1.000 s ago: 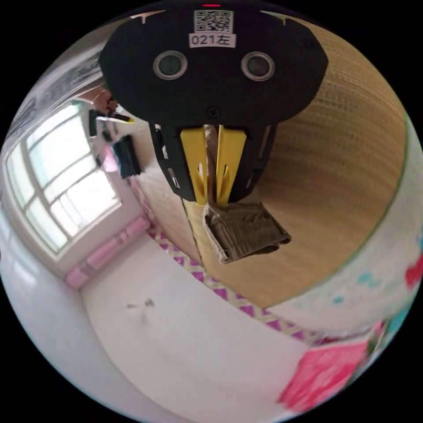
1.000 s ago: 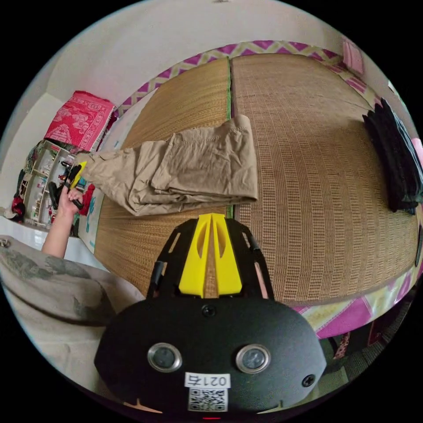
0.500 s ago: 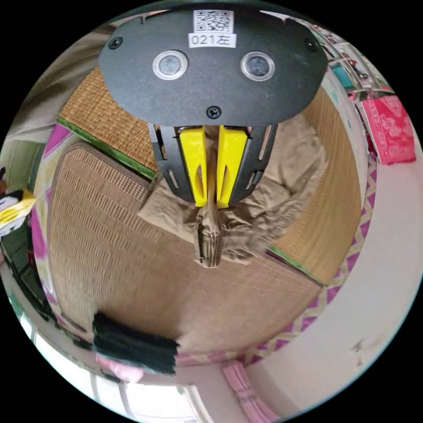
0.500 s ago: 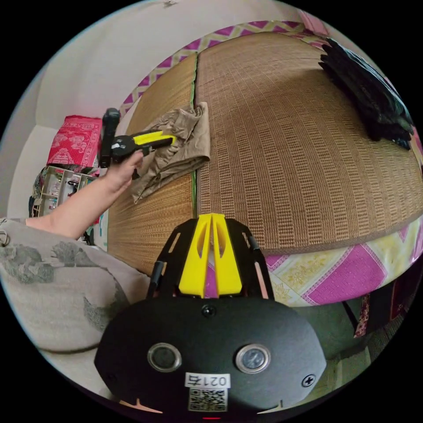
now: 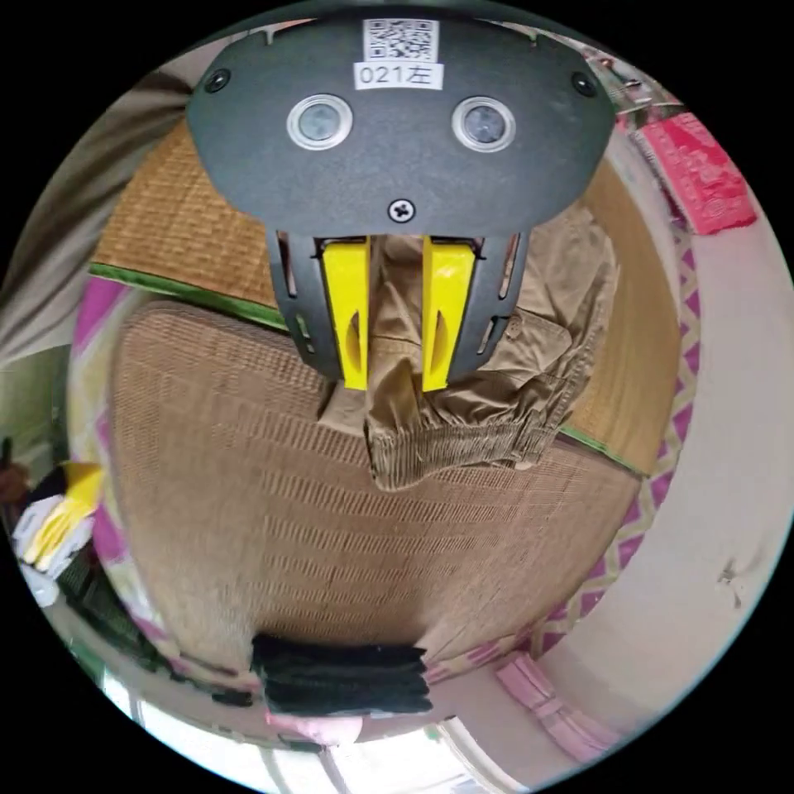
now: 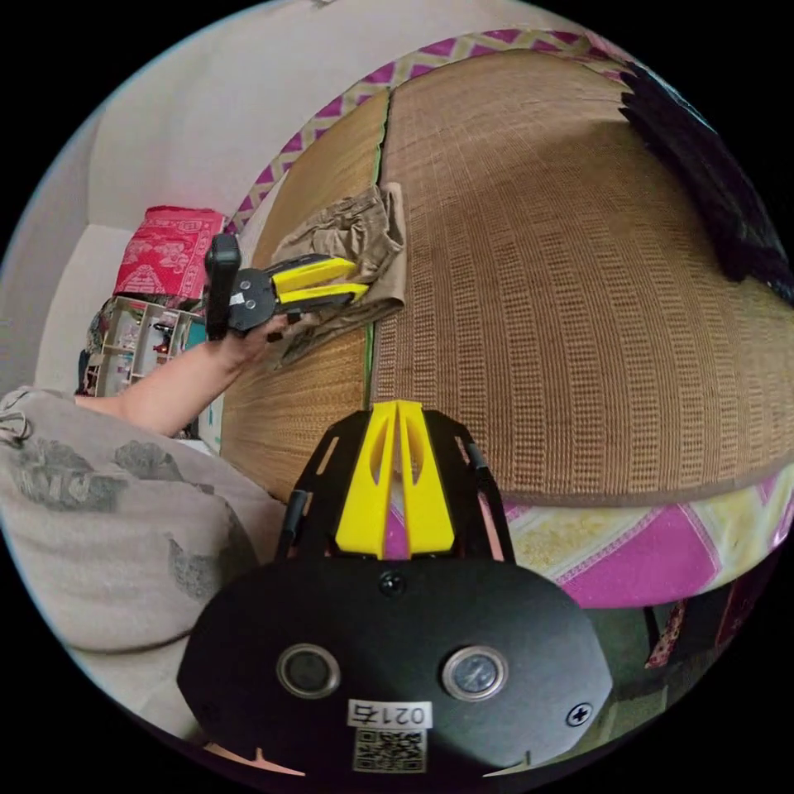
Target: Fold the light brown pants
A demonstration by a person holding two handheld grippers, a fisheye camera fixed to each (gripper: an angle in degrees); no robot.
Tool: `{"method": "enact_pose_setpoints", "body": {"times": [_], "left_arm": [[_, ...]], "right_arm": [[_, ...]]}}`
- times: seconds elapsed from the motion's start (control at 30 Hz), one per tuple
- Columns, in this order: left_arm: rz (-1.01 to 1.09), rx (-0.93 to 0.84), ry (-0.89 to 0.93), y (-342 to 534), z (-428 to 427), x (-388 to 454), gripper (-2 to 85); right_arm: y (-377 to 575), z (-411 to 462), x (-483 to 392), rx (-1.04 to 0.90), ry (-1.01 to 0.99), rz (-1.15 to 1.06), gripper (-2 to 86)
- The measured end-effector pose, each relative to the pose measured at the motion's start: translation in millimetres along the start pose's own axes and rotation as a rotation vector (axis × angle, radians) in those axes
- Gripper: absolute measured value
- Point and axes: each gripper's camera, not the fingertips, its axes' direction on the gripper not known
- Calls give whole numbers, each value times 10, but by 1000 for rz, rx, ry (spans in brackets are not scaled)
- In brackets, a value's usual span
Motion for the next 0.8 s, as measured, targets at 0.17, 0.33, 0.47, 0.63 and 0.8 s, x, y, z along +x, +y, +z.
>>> {"method": "enact_pose_setpoints", "body": {"times": [0.17,0.33,0.47,0.63,0.8], "left_arm": [[-65,133,433,762,-293,-712,102],[-696,131,334,2270,-135,-2098,116],[-1170,158,541,3685,566,-2904,125],[-1240,198,759,4208,1405,-3186,107],[-1278,191,879,4689,1866,-3426,42]], "right_arm": [[-800,181,181,95,-116,-38,65],[-1724,648,584,50,-215,41,128],[-2291,1084,991,-70,-209,148,137],[-2506,1468,1232,-168,-362,217,108],[-2556,1444,1334,-131,-380,270,61]]}}
